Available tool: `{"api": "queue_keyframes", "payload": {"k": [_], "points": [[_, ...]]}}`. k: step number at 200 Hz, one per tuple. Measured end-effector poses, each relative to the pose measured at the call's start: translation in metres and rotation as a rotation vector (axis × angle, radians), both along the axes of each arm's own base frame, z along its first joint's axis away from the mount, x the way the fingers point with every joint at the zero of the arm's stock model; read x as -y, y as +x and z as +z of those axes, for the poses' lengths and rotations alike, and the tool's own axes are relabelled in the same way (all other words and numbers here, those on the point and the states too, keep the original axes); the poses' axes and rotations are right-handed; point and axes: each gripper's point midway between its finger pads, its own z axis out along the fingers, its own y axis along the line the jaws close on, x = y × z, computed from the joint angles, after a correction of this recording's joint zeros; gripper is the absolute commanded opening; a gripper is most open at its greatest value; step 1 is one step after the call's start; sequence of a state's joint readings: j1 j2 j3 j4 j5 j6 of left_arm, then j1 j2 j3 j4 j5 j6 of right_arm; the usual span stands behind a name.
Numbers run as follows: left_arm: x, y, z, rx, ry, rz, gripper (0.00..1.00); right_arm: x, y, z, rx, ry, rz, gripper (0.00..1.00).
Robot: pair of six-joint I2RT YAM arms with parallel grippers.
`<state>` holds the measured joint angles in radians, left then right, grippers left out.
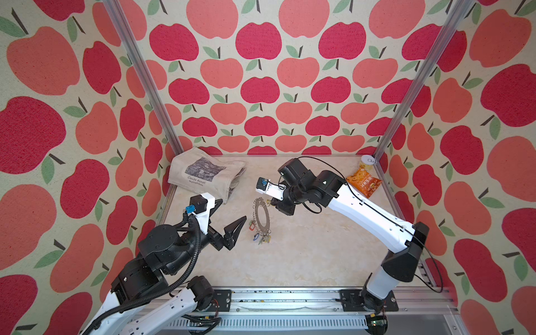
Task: Put the keys on the keyring
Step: 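Lower the plate onto the table with the right gripper and release it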
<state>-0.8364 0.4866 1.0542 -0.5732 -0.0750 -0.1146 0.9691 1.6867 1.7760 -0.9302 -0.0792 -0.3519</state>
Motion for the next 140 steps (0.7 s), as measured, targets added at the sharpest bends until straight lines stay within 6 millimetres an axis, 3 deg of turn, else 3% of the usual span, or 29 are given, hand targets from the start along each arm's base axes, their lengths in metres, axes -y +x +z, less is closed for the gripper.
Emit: {"api": "queue_keyframes", "payload": {"k": [29,63,106,140], "points": [[-0.002,-0.002,-0.003,-0.006,0.007,0.000,0.99,0.021,0.002,-0.046,-0.094,-0.064,-0.066,0.00],[-0.002,-0.002,-0.004,-0.010,0.011,0.000,0.99,0.062,0.003,-0.099,-0.192,-0.177,-0.198,0.00],[0.001,0.001,-0.007,-0.020,0.023,0.001,0.99,0.109,0.007,-0.126,-0.232,-0.249,-0.372,0.00],[0.002,0.003,-0.008,-0.025,0.029,0.008,0.99,0.128,0.004,-0.143,-0.263,-0.286,-0.456,0.00]]}}
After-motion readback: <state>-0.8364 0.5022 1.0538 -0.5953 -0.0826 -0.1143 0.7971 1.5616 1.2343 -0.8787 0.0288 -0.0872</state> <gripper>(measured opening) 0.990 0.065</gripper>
